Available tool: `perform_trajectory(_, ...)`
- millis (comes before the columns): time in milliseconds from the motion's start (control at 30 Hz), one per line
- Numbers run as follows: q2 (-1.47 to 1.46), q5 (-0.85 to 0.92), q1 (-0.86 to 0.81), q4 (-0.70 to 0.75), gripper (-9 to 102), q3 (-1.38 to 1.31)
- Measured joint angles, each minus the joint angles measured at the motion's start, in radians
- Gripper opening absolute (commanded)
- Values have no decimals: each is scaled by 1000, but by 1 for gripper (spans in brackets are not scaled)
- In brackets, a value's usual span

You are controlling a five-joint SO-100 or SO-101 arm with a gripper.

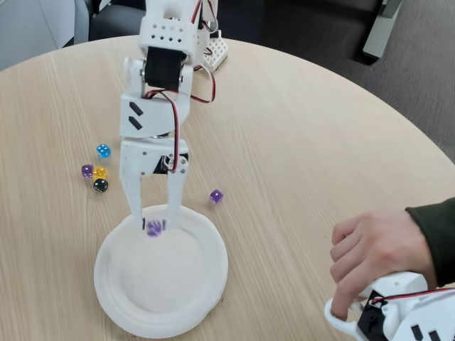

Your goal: Pick a purple dice and put it in the plate.

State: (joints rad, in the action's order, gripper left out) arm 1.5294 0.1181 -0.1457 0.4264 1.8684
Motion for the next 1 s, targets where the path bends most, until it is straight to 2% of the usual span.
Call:
perform_trajectory(100, 0, -5, 2, 0, 12, 0)
perform_trajectory(133, 0, -8, 2, 0, 1, 0)
perform_trajectory(200, 0, -35, 2, 0, 0, 0)
perform_trajectory(333, 0, -199, 0, 31, 0, 28)
perform_trajectory(467, 74, -350, 2, 149, 0, 114)
perform_trajectory(600, 272, -445, 18, 336, 0, 232)
perform_trajectory(800, 569, -431, 146, 554, 0, 459)
perform_trajectory(900, 676, -399, 166, 578, 0, 584)
perform_trajectory(1000, 775, -255, 163, 580, 0, 721)
